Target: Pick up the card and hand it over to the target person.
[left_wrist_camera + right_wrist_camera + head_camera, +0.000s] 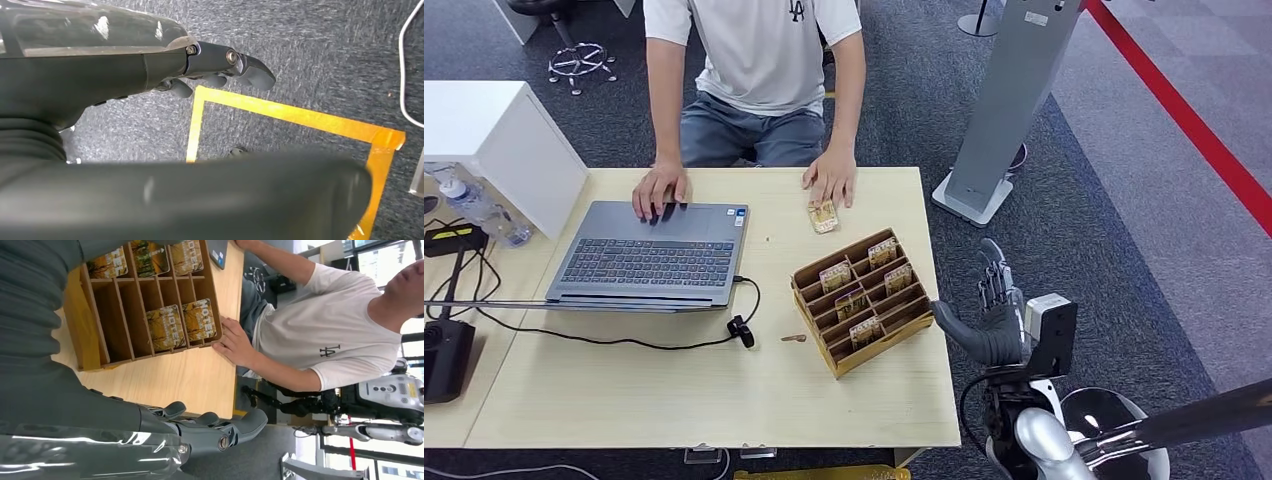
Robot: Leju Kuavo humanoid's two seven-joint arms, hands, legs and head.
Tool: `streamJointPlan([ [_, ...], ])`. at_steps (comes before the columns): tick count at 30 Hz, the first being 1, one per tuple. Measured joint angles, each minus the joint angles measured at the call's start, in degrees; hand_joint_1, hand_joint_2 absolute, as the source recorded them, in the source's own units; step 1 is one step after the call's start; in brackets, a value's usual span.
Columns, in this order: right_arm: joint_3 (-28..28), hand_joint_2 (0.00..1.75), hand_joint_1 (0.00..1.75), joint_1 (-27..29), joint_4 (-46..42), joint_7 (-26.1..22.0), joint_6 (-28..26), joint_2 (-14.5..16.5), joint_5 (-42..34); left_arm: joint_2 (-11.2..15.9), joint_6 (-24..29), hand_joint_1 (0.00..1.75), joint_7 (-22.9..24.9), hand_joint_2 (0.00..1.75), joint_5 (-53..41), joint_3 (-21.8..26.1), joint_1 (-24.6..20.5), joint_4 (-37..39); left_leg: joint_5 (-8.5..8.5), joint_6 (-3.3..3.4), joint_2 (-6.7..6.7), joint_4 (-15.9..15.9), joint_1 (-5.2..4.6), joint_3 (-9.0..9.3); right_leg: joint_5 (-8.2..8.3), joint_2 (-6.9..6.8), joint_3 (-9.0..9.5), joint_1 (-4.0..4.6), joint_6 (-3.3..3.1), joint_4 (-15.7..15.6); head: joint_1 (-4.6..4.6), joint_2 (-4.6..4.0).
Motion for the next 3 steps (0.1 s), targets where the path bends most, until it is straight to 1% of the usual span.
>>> streamJointPlan([
  [3,1.27,1.75,0.00,-1.11,0.22,1.66,0.75,0.11,1.26,0.06,-0.28,0.00,0.01,0.00,0.13,-0.19,-0.01,0.06,0.00,0.00,0.08,-0.02,0.00,0.02,0.02,0.08,0.00,0.00,-0.01,-0.01,0.00,0.00],
])
